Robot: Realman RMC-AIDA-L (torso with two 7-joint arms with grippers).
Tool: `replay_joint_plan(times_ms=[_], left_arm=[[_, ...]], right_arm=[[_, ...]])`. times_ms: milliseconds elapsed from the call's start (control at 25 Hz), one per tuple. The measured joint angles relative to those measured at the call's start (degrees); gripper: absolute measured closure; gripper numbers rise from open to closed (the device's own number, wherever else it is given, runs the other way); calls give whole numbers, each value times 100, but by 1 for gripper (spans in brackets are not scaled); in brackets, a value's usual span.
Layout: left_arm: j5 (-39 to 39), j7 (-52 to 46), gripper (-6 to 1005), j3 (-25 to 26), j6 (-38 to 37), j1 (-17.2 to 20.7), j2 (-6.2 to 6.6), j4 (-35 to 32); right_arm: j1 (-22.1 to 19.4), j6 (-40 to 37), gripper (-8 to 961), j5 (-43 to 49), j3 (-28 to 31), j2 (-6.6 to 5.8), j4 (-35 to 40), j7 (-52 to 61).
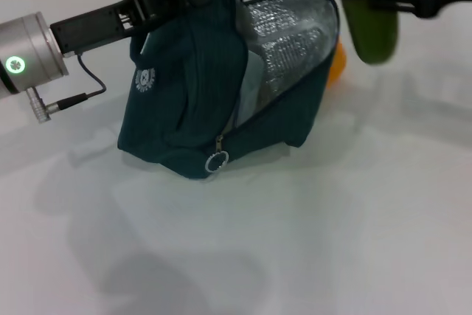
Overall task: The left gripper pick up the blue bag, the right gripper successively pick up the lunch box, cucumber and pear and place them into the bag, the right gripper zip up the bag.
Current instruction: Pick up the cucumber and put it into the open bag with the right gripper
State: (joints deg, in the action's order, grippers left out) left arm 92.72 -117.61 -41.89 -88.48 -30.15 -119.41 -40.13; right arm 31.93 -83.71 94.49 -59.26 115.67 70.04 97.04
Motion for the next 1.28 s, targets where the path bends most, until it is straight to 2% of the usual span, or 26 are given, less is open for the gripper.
replay_joint_plan(times_ms=[200, 320, 360, 400, 720, 1040, 1280], left_arm=[[-75, 5, 951, -18, -67, 24, -4, 19], [-113, 35, 951, -20, -98, 50, -4, 22], [-127, 47, 951, -20, -98, 56, -4, 24], [-148, 69, 951, -21, -99, 65, -4, 26], [-216, 88, 951, -22, -99, 66, -4, 32], [-219, 77, 951, -21, -146, 32, -4, 32], [-225, 51, 951, -21, -164, 28, -4, 32]], right_arm=[[247, 845, 364, -461, -575, 7, -302, -690], [418, 1076, 362, -666, -729, 8, -655, -964], [418, 1076, 362, -666, -729, 8, -655, -964], [535, 1118, 361, -871, -749, 14, -1087, -1251], [712, 1140, 357, -1513, -752, 5, -2293, -2226], [773, 1016, 354, -2225, -825, 23, -3151, -3155], [742, 963, 351, -2253, -824, 25, -3459, -3353]])
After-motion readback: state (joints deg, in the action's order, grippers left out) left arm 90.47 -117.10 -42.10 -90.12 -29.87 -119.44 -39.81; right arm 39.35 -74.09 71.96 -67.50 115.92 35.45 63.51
